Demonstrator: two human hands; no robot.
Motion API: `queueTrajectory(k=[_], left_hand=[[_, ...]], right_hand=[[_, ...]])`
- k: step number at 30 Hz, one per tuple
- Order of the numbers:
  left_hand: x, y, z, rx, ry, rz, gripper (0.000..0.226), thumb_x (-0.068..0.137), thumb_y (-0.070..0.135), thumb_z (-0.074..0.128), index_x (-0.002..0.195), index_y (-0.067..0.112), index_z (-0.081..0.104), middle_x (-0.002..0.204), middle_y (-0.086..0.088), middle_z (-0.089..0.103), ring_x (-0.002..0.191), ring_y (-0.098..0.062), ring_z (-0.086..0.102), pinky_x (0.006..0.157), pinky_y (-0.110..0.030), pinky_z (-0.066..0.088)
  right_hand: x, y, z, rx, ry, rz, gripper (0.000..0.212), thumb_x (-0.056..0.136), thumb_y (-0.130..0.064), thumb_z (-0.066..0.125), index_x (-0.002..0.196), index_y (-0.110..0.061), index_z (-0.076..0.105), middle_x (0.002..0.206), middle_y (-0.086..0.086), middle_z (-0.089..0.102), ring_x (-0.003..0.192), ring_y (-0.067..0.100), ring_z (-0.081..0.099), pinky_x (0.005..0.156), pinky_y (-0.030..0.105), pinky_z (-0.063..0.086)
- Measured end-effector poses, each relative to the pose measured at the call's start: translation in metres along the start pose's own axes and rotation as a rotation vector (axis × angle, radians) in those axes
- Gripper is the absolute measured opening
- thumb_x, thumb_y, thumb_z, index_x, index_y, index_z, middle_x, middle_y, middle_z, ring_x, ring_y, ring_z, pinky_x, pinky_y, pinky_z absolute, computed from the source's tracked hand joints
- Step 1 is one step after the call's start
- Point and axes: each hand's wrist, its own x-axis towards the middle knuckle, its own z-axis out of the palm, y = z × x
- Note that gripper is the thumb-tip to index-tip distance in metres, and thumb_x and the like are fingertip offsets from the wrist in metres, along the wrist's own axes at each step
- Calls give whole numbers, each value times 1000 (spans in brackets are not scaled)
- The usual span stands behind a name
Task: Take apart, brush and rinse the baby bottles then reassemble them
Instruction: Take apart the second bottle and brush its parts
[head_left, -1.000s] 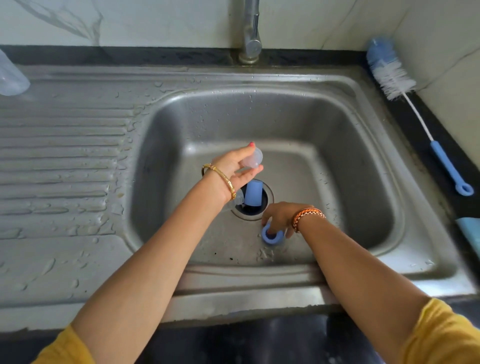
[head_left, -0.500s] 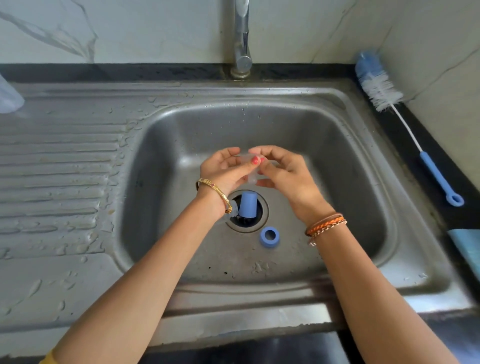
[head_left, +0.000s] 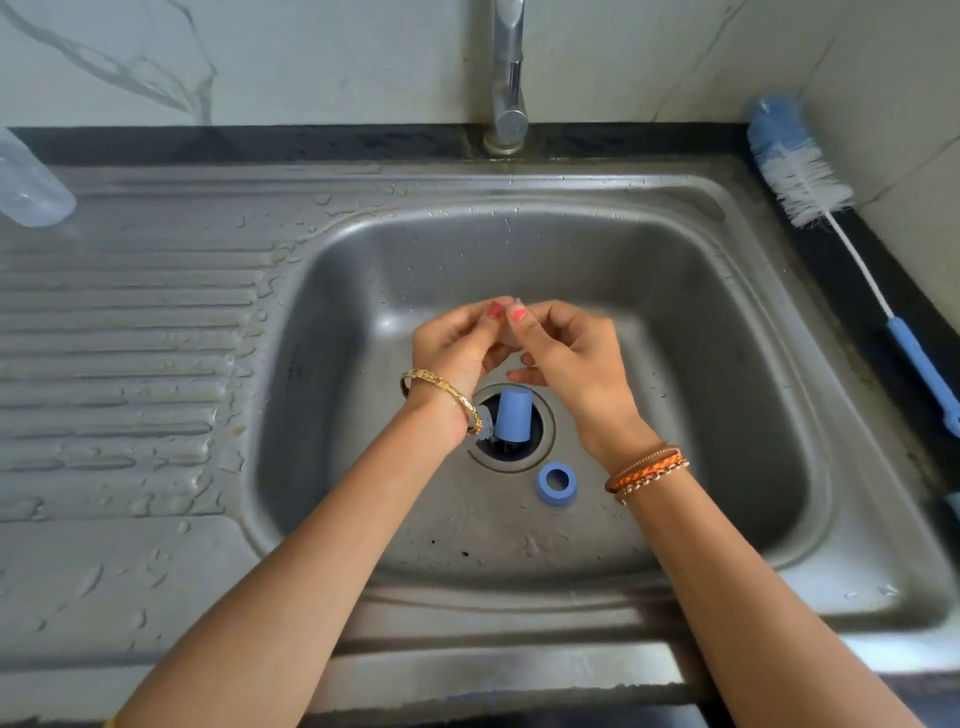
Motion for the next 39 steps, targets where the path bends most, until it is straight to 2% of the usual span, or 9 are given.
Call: queueTrajectory(k=[4,8,11,14,18,21,27,33,39], left_hand=[[4,2,0,46,152,-155,29,93,22,56,68,9,59,41,4,54,36,-5,47,37,-13,38],[7,4,-4,165,156,-236,28,90,27,60,71,6,59,47,-6,58,31,-5,44,31,-12,32],[12,-2,-18,575,-14,-83,17,84,20,68,87,3,69,65,-5,63,47,-5,53,46,-12,44],[19,-16,-26,1182,-274,8,18,77,15,74,93,9,74,91,-5,71,79,-10,62,77,-16,47],[15,-50,-28,1577,-774,-88,22,77,14,74,98,13,72,103,4,67,97,-9,59,76,-8,35],[16,-71,-32,1665,-946,-167,19,80,10,70,99,11,69,109,-2,65,94,-16,58,76,-17,38],[23,-87,-42,1737,-840,-201,20,86,18,64,104,9,64,115,-7,61,104,-25,57,80,-24,40],[18,-77,-29,1762,-716,78,31,80,39,68,95,15,55,109,-4,56,91,-21,53,72,-25,36],[12,-55,-36,1785,-378,354,37,82,23,67,116,19,53,124,-1,44,113,-23,46,78,-31,42]], right_hand=[[-3,-3,3,-105,-53,-11,25,95,-24,51,80,-15,68,69,2,59,53,1,51,49,17,49],[1,-2,-4,-187,3,-34,20,93,-20,54,79,-16,68,65,-4,60,52,3,54,49,22,50],[11,4,-23,-342,132,-17,17,89,-19,58,78,-13,68,66,-2,61,68,22,62,67,42,55],[19,8,-38,-553,69,97,16,88,-24,57,82,-14,68,77,1,63,85,28,63,81,42,54],[23,10,-35,-935,-121,192,24,88,-29,55,106,-17,64,117,11,61,110,32,55,86,30,42],[14,8,-29,-1041,-317,202,30,89,-29,57,117,-19,60,127,9,54,117,30,51,86,31,39],[10,6,-27,-1111,-452,162,34,91,-27,56,123,-14,55,128,8,53,115,28,51,79,29,36],[16,2,-31,-1049,-458,158,38,91,-34,56,125,-17,53,131,7,51,119,28,49,83,30,37],[17,-8,-54,-931,-150,48,45,90,-32,57,133,-22,47,136,10,46,125,31,41,100,38,36]])
